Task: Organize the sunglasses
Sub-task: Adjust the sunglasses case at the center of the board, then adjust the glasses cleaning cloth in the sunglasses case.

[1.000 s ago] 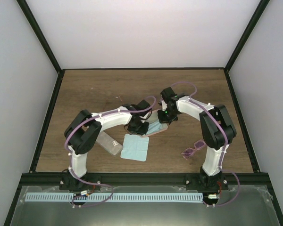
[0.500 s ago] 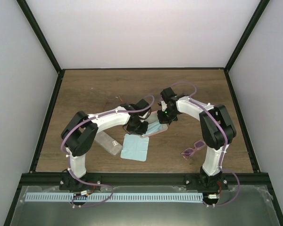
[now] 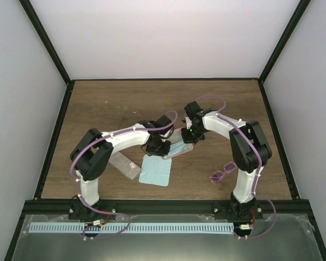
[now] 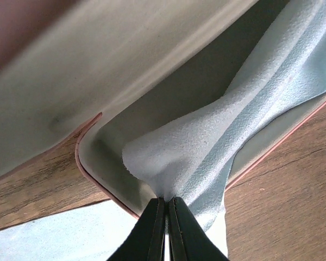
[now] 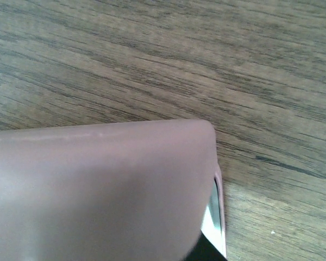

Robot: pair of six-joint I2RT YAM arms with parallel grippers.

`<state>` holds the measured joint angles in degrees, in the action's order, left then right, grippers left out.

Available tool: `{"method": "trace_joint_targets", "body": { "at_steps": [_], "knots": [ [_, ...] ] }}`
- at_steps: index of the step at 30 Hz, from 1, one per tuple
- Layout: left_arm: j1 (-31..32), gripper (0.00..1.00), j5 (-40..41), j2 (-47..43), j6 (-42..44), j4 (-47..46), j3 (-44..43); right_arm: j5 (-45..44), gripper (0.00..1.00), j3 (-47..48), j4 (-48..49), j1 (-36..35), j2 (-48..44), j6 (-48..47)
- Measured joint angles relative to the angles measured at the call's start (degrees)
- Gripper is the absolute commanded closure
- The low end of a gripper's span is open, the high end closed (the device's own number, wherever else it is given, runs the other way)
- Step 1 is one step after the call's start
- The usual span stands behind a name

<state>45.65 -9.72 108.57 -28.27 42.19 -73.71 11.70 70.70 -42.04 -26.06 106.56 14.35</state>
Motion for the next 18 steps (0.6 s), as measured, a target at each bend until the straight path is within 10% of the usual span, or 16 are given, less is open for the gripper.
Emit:
{"method": "trace_joint_targets", "body": {
  "at_steps": [18],
  "knots": [
    [0.0,0.96,-0.2,0.8,0.1,1.8,-0.1,-3.9,0.99,0.0,0.1,0.3,0.0,-0.4]
  ]
}}
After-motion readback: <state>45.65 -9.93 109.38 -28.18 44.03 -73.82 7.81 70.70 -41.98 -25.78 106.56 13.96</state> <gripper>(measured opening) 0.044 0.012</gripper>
